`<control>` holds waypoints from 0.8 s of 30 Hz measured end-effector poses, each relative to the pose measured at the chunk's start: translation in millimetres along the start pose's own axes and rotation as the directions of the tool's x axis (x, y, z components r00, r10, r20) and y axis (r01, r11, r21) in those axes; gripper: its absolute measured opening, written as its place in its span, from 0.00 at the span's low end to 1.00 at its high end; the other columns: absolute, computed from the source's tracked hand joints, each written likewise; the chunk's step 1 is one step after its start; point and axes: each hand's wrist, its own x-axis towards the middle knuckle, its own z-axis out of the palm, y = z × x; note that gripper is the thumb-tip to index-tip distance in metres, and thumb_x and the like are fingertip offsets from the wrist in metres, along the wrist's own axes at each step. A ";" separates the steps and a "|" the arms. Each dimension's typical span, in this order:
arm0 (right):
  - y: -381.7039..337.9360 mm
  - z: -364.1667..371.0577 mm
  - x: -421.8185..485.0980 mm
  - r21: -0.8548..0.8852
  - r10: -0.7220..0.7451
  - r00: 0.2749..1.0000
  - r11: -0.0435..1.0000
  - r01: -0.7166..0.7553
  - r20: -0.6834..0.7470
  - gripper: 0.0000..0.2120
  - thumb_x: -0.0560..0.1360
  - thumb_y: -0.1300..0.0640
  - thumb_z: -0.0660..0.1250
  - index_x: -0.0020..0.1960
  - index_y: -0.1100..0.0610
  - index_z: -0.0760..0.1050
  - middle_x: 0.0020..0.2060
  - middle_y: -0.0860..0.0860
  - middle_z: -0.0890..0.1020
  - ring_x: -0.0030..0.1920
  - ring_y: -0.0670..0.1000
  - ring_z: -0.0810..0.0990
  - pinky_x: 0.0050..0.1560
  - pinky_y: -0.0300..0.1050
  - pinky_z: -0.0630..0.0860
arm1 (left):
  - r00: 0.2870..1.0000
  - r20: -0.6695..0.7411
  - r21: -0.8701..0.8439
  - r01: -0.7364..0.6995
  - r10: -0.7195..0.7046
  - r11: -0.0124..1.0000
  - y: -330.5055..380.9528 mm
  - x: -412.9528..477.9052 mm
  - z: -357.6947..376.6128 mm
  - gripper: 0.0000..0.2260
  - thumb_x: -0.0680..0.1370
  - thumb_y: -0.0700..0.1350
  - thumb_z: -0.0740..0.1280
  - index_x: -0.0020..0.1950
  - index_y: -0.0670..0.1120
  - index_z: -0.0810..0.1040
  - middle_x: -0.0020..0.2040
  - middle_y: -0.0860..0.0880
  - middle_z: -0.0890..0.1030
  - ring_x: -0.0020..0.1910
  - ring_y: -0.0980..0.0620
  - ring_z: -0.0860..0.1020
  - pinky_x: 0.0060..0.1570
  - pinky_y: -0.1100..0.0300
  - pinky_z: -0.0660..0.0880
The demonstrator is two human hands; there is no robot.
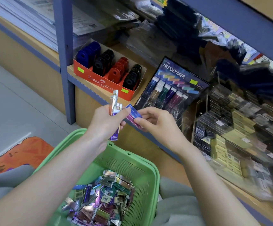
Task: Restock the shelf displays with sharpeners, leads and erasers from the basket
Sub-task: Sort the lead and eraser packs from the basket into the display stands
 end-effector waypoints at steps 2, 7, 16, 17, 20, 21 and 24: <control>1.7 -3.7 -3.2 0.071 0.038 0.998 0.997 -0.035 -0.042 0.04 0.75 0.57 0.70 0.50 0.53 0.79 0.40 0.50 0.84 0.36 0.49 0.82 0.41 0.42 0.80 | 0.999 0.034 -0.003 0.022 -0.022 1.000 0.3 1.4 -0.7 0.04 0.75 0.45 0.71 0.47 0.45 0.79 0.32 0.50 0.78 0.25 0.61 0.74 0.26 0.70 0.72; 6.8 -20.9 -4.5 0.219 0.057 0.958 0.976 0.006 -0.280 0.06 0.77 0.61 0.66 0.49 0.52 0.78 0.40 0.50 0.81 0.34 0.43 0.80 0.39 0.38 0.79 | 0.993 0.106 0.005 0.058 -0.058 0.998 -0.6 1.3 4.7 0.06 0.73 0.44 0.72 0.48 0.44 0.81 0.37 0.47 0.79 0.26 0.62 0.75 0.27 0.70 0.73; 10.7 -56.7 50.9 -0.060 -0.096 0.802 0.995 0.075 -0.590 0.04 0.79 0.61 0.63 0.50 0.54 0.75 0.40 0.47 0.80 0.43 0.46 0.82 0.51 0.44 0.80 | 0.996 0.022 -0.115 0.093 -0.091 0.989 2.6 3.3 2.6 0.06 0.74 0.45 0.71 0.49 0.45 0.79 0.35 0.49 0.78 0.28 0.59 0.74 0.28 0.70 0.74; 9.5 -57.7 59.6 -0.112 -0.126 0.813 0.991 0.075 -0.568 0.04 0.79 0.61 0.62 0.50 0.54 0.75 0.40 0.46 0.79 0.43 0.46 0.82 0.51 0.43 0.80 | 0.994 0.025 -0.139 0.108 -0.106 0.984 3.4 3.0 2.3 0.06 0.74 0.45 0.71 0.49 0.45 0.79 0.36 0.49 0.78 0.28 0.59 0.74 0.28 0.70 0.74; 7.6 -60.0 82.1 -0.361 -0.213 0.857 0.932 0.034 -0.469 0.07 0.79 0.59 0.64 0.53 0.57 0.79 0.44 0.51 0.82 0.45 0.47 0.79 0.51 0.43 0.76 | 0.991 0.028 -0.173 0.131 -0.128 0.976 6.4 3.8 1.9 0.06 0.74 0.44 0.71 0.49 0.45 0.79 0.36 0.49 0.78 0.28 0.58 0.74 0.28 0.69 0.75; 7.3 -60.2 88.0 -0.421 -0.219 0.874 0.907 0.019 -0.433 0.07 0.78 0.59 0.65 0.53 0.58 0.80 0.46 0.52 0.82 0.45 0.47 0.78 0.50 0.43 0.75 | 0.991 0.028 -0.175 0.130 -0.127 0.976 7.5 4.2 1.7 0.06 0.74 0.44 0.71 0.49 0.45 0.79 0.36 0.49 0.78 0.28 0.58 0.74 0.28 0.70 0.75; 4.5 -61.4 100.5 -0.504 -0.181 0.906 0.863 -0.040 -0.382 0.04 0.77 0.60 0.66 0.50 0.58 0.79 0.44 0.54 0.81 0.44 0.52 0.79 0.49 0.48 0.77 | 0.992 0.032 -0.183 0.123 -0.119 0.975 9.1 6.2 0.6 0.06 0.74 0.44 0.71 0.48 0.45 0.78 0.37 0.49 0.78 0.30 0.58 0.74 0.28 0.69 0.75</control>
